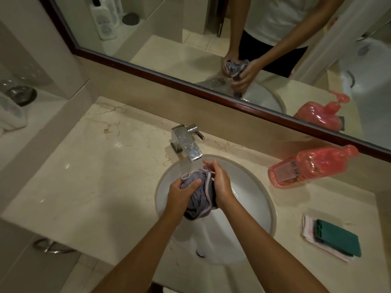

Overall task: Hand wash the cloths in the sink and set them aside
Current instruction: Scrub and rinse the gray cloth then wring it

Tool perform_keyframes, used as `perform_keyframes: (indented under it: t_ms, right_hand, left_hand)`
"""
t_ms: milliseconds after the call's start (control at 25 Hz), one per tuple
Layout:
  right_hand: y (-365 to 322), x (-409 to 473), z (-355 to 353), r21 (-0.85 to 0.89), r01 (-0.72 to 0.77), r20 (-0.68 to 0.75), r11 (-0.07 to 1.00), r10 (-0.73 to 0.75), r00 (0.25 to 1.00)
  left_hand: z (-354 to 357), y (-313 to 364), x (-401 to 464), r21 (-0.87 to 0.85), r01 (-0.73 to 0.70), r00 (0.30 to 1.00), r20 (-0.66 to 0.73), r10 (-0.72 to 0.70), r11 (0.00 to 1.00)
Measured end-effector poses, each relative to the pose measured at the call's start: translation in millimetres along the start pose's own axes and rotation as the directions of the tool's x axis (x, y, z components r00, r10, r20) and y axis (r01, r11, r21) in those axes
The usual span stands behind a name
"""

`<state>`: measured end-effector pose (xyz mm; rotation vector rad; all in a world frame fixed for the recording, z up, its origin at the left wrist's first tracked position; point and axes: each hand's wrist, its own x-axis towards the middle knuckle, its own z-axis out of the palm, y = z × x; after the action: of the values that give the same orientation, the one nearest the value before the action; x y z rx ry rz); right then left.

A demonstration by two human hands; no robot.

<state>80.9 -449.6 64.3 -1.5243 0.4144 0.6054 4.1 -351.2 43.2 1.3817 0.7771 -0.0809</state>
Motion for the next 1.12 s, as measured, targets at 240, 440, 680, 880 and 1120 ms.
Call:
perform_keyframes:
  t_ms: [240,440,680,880,1120]
  right_hand:
    - [-18.3,55.8,8.2,-0.489,0.229,-0.172,0.842,-0.351,0.921]
    - [-26.5,100.1,18.7,-0.378,0.331,-0.08,0.865,-0.386,0.919]
    - [-20.7,123.5,22.6,-0.259,0.394,-0.032,0.882,-0.416,0.909]
    - [-27.1,133.2,19.7,-0.106,0.313,-0.069,0.944,-0.321,0.945]
    - [-34.3,129.9,25.8,-0.048,0.247,-0.082,0.968,-0.251,0.965]
  left_hand:
    - [-2.0,-13.4,27.6,-0.105,0.066,0.994,-0.085,-0.075,0.992]
    - [-1.1,-28.4,42.2,-0.212,0.085,0.984,-0.135,-0.116,0.973]
    - [5.9,-30.8,56.7,-0.236,0.08,0.979,-0.165,-0.121,0.968]
    - [8.6,-30.3,62.5,-0.235,0.043,0.974,-0.204,-0.093,0.971]
    - [4.4,-30.9,61.7,-0.183,0.025,0.975,-0.215,-0.065,0.983]
